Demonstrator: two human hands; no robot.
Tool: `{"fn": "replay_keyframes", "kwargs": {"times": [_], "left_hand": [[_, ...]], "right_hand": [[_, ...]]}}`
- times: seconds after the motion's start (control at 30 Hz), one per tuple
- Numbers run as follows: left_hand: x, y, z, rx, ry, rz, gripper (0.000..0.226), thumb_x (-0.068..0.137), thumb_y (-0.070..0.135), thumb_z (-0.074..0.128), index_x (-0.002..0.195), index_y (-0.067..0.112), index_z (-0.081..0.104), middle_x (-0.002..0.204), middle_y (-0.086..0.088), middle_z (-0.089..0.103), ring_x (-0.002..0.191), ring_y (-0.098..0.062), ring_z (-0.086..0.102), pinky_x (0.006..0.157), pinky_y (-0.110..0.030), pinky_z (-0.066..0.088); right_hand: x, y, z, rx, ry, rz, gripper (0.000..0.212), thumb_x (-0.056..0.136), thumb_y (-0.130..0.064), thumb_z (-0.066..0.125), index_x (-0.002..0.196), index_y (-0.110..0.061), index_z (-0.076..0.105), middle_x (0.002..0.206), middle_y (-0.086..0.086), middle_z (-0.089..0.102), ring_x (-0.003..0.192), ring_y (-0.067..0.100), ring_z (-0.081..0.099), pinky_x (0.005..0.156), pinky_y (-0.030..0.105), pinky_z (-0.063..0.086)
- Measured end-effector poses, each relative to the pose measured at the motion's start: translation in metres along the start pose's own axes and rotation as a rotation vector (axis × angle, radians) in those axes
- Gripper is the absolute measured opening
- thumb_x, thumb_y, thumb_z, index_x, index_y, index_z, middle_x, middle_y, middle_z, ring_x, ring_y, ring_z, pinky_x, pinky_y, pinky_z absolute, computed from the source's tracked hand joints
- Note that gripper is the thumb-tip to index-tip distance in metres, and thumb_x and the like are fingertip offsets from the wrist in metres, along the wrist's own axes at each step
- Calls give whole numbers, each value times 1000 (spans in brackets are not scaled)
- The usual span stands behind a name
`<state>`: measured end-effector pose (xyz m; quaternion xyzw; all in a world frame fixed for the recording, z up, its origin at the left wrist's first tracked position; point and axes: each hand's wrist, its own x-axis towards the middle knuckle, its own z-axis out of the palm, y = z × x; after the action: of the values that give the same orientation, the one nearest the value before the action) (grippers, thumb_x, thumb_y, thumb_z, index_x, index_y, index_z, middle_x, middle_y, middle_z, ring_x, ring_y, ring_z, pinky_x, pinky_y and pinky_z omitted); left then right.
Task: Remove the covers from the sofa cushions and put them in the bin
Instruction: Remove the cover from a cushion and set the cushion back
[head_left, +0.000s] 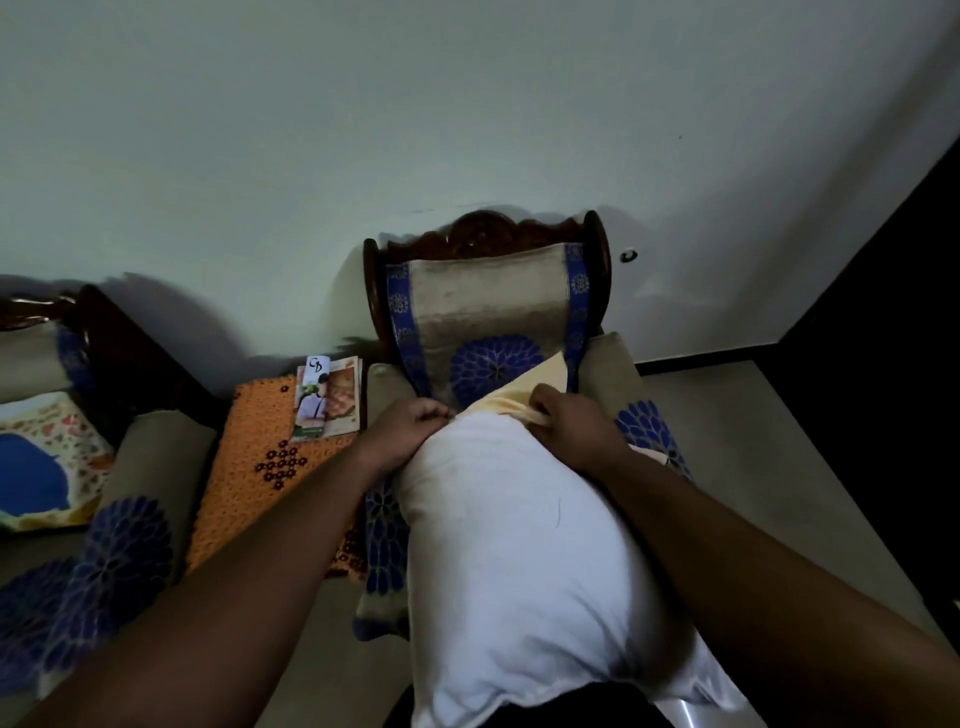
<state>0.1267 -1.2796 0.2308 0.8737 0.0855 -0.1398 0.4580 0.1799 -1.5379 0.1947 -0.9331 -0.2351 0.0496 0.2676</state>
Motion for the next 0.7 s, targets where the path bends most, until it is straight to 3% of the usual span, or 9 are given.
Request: {"fn": "replay_keyframes", "kwargs": {"times": [0.1, 0.2, 0.27, 0.33, 0.4, 0.47, 0.57, 0.7], "left_hand": [[0, 16, 13, -161, 66, -5, 31, 101, 13, 45, 110, 18, 74, 104, 11, 70, 87, 9, 63, 72, -9, 44], [3, 16, 29, -303, 189, 1, 38, 93, 2, 60, 127, 18, 60, 127, -2, 61, 117, -12, 59, 85, -9, 45], [4, 14, 37, -299, 398, -84, 69, 80, 16, 82, 139, 16, 46, 139, -11, 48, 126, -23, 51, 90, -17, 41], [1, 19, 42, -314, 478, -277, 91, 73, 28, 88, 146, 10, 37, 145, -15, 41, 132, -31, 46, 90, -23, 34], [-1, 21, 46, -423, 437, -480, 98, 71, 32, 90, 148, 8, 35, 148, -14, 42, 132, -32, 47, 89, -27, 37], [-1, 18, 47, -493, 362, -561, 98, 68, 39, 90, 145, 8, 38, 144, -12, 48, 126, -34, 53, 90, -33, 45], [1, 20, 48, -380, 266, -451, 79, 81, 38, 81, 143, 12, 41, 137, -12, 55, 123, -32, 54, 83, -33, 40], [5, 26, 55, -269, 259, -313, 80, 82, 32, 81, 144, 10, 36, 135, -14, 56, 121, -34, 56, 95, -37, 44]], "right_hand": [[19, -23, -2, -258, 15, 13, 26, 96, -47, 50, 109, -26, 50, 91, 5, 66, 81, 29, 64, 65, 37, 49], [32, -35, -10, -346, 7, -17, 14, 93, -33, 55, 99, -21, 59, 93, 6, 66, 86, 30, 65, 63, 32, 39], [34, -37, -8, -288, 15, 10, 17, 93, -31, 56, 94, -17, 65, 91, 8, 67, 86, 29, 65, 64, 31, 36], [31, -41, -2, -241, 2, 61, 24, 95, -38, 54, 99, -16, 66, 92, 8, 68, 85, 28, 65, 65, 31, 39], [29, -42, 4, -252, -5, 93, 30, 95, -45, 54, 105, -18, 63, 95, 7, 68, 85, 27, 64, 66, 32, 44], [28, -43, 3, -295, 8, 56, 35, 94, -52, 53, 108, -20, 58, 93, 6, 67, 82, 27, 64, 66, 34, 46], [34, -48, -3, -320, 66, -85, 36, 93, -54, 55, 109, -22, 53, 92, 4, 67, 80, 28, 64, 65, 35, 46], [44, -61, -6, -342, 57, -222, 23, 95, -42, 51, 91, -21, 60, 88, 6, 68, 81, 30, 66, 60, 34, 42]]}}
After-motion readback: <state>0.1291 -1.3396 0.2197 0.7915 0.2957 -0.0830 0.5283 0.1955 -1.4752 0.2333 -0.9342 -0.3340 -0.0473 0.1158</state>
